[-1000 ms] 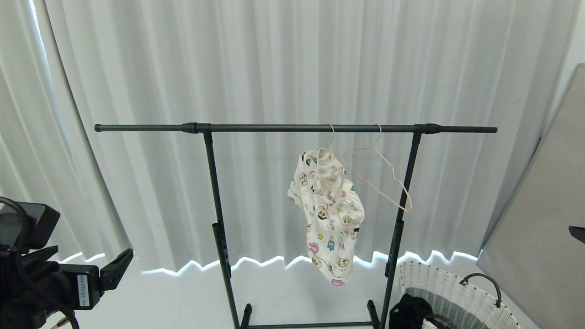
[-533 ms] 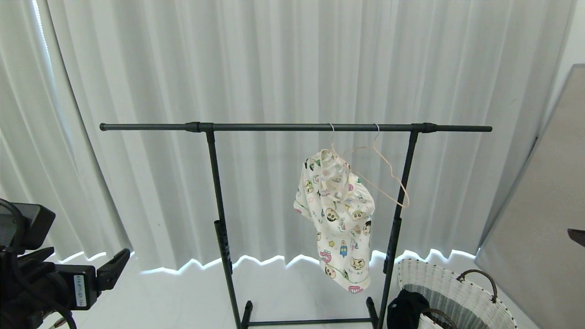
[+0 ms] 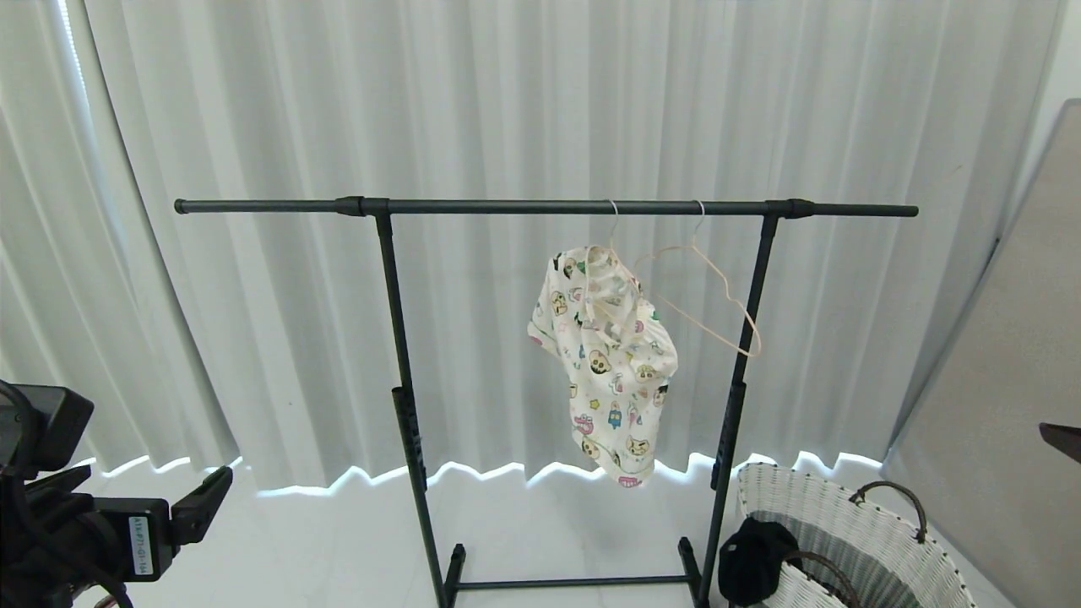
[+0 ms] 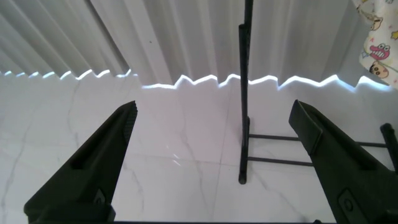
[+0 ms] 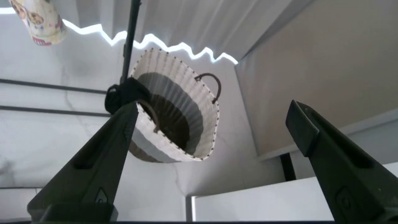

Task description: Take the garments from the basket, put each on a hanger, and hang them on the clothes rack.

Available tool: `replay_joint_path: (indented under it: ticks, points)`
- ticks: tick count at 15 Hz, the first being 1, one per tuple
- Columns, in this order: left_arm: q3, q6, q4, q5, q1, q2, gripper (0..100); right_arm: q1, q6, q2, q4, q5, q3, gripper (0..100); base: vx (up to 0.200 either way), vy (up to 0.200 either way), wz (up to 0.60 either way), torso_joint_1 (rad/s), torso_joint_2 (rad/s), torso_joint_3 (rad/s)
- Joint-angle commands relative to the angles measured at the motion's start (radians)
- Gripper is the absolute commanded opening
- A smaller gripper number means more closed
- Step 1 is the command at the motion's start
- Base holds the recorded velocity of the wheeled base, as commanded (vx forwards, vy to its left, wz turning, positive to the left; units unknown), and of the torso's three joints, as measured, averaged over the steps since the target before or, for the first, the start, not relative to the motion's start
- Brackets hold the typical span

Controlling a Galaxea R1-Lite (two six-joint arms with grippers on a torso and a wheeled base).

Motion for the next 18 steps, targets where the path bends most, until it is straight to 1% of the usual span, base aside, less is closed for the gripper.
replay_joint_path:
  ticks: [1,6,15,18]
  points:
    - [0.007,0.0,-0.001,0.001,0.013,-0.007,100,0.001,-0.001,0.005,-0.001,0.0,0.001,100,0.0,0.0,0.0,-0.237,0.51,0.281]
    - [0.007,0.0,-0.001,0.001,0.08,-0.016,100,0.001,-0.003,0.003,-0.001,0.014,0.003,100,0.0,0.0,0.0,-0.221,0.51,0.286]
    - [0.007,0.006,-0.001,0.0,0.085,-0.033,100,0.001,-0.006,0.003,-0.002,0.014,0.016,100,0.0,0.0,0.0,-0.193,0.48,0.289]
    - [0.009,0.006,-0.001,0.0,0.082,-0.035,100,0.001,-0.006,0.0,-0.054,0.015,0.056,100,0.0,0.0,0.0,-0.108,0.32,0.206]
